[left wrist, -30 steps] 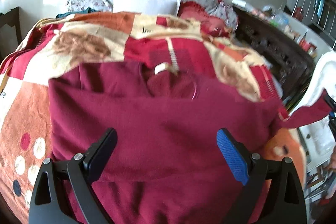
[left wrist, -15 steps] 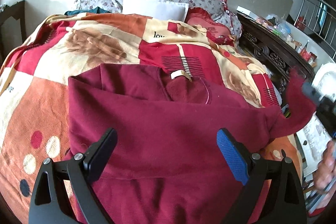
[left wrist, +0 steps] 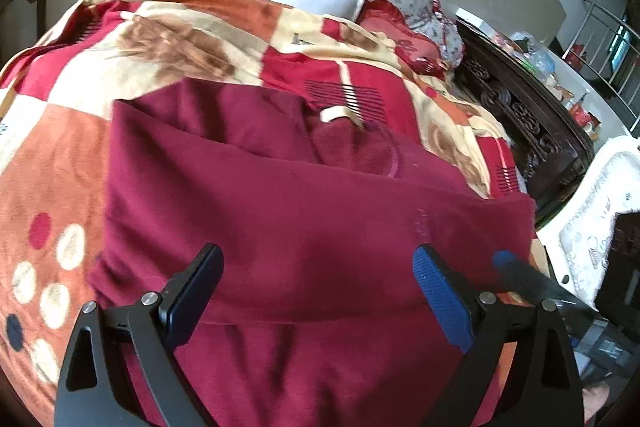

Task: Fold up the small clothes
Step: 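Fold the sleeve over the body with the right tool while the left tool grasps the hem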

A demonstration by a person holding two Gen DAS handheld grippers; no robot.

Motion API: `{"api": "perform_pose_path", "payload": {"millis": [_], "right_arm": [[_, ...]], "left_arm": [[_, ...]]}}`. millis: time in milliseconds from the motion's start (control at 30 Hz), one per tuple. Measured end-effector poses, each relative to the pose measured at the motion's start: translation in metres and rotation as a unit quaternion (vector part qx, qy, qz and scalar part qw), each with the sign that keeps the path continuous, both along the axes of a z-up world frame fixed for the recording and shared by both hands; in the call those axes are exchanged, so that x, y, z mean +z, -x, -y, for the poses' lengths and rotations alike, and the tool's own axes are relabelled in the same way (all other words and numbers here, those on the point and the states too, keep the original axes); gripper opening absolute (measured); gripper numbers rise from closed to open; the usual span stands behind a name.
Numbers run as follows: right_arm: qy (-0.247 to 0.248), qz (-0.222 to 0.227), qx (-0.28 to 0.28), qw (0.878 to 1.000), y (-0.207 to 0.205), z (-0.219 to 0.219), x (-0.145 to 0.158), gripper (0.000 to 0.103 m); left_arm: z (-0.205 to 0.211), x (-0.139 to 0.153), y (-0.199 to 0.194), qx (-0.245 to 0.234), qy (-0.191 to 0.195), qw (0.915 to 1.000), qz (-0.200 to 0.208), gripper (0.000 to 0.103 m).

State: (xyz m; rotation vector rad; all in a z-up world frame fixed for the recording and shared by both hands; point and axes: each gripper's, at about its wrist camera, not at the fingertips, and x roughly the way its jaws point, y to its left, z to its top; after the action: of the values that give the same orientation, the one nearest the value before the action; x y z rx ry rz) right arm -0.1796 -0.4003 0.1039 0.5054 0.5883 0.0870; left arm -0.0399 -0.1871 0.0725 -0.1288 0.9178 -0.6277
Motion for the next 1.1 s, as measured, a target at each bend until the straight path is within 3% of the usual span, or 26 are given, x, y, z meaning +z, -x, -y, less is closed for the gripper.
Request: {"api": "perform_pose_path", "payload": {"millis": [333,433,500,633,667,800,1000,1100], "right_arm": [[-0.054,0.02,-0.073,0.996,0.076,0.048,-0.004,0.072],[-0.056,0.026,-0.076,0.995,0.084,0.055,-0.007,0.072],[-0.062,0.029,-0.084,0.994,0.089,0.06,-0.009,0.072],[-0.079,0.027,-0.099,0.992,0.096,0.072,-0.015,0.073],[-0.08,0.026,-0.103,0.991,0.099,0.075,-0.015,0.073],[-0.075,0.022,-0.118,0.99,0.108,0.083,-0.015,0.073],[-0.057,-0.007,-0.132,0.99,0.105,0.085,-0.02,0.075],[-0.039,-0.013,-0.123,0.992,0.1,0.078,-0.019,0.075]], "left_arm": [[0.075,-0.02,0.01,-0.056,-0.01,0.9977,-0.038,0.095],[0.092,-0.02,0.012,-0.049,-0.017,0.9984,-0.024,0.086],[0.105,-0.02,0.014,-0.055,-0.034,0.9978,-0.013,0.058],[0.132,-0.015,0.022,-0.08,-0.089,0.9926,0.019,0.024],[0.134,-0.011,0.024,-0.079,-0.096,0.9919,0.028,0.006],[0.133,0.032,0.033,-0.085,-0.075,0.9913,0.067,0.005],[0.138,0.15,0.063,-0.086,-0.055,0.9778,0.183,0.004],[0.143,0.199,0.073,-0.096,-0.042,0.9727,0.207,0.005]]}}
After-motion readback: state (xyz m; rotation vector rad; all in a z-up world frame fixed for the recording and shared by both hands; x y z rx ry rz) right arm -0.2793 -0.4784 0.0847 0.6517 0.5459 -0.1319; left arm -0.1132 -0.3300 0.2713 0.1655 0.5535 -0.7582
